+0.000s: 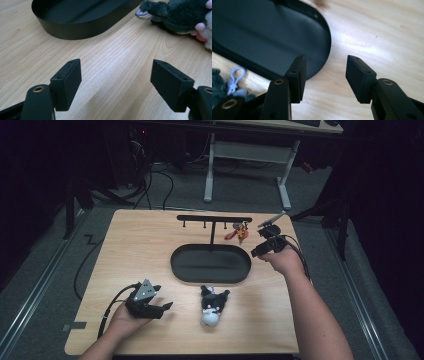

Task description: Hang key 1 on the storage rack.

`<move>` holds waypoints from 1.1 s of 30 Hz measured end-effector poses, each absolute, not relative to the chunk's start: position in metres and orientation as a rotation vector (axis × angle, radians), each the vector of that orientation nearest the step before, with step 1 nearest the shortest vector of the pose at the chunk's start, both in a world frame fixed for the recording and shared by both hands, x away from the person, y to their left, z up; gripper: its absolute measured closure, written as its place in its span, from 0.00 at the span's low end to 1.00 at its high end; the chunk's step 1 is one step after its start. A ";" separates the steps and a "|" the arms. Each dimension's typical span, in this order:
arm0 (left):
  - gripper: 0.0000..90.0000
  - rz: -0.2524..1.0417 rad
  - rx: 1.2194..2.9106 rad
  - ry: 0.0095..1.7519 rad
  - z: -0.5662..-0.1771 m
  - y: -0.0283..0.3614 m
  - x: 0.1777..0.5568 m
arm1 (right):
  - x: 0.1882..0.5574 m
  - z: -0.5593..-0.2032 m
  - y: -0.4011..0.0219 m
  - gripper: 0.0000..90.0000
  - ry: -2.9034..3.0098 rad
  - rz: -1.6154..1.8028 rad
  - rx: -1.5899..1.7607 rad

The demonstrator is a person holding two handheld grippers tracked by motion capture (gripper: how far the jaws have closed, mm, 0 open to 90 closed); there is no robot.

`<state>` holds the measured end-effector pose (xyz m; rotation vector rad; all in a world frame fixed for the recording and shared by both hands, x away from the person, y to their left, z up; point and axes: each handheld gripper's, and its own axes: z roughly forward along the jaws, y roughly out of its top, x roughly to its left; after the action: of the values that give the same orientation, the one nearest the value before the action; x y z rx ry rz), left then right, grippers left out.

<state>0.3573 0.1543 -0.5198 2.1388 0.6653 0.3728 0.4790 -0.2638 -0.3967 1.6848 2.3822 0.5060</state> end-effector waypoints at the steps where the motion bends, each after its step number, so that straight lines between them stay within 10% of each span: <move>1: 0.28 0.373 2.140 0.663 -0.520 0.154 0.357 | 0.476 -0.400 -0.265 0.57 2.383 0.512 1.685; 33: 0.36 0.308 2.160 0.639 -0.516 0.139 0.346 | 0.298 -0.500 -0.296 0.54 2.006 0.968 1.401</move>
<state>0.3464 0.1392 -0.5162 2.1605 0.6387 0.3078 0.2981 -0.2964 -0.4995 1.4005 2.0061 0.9680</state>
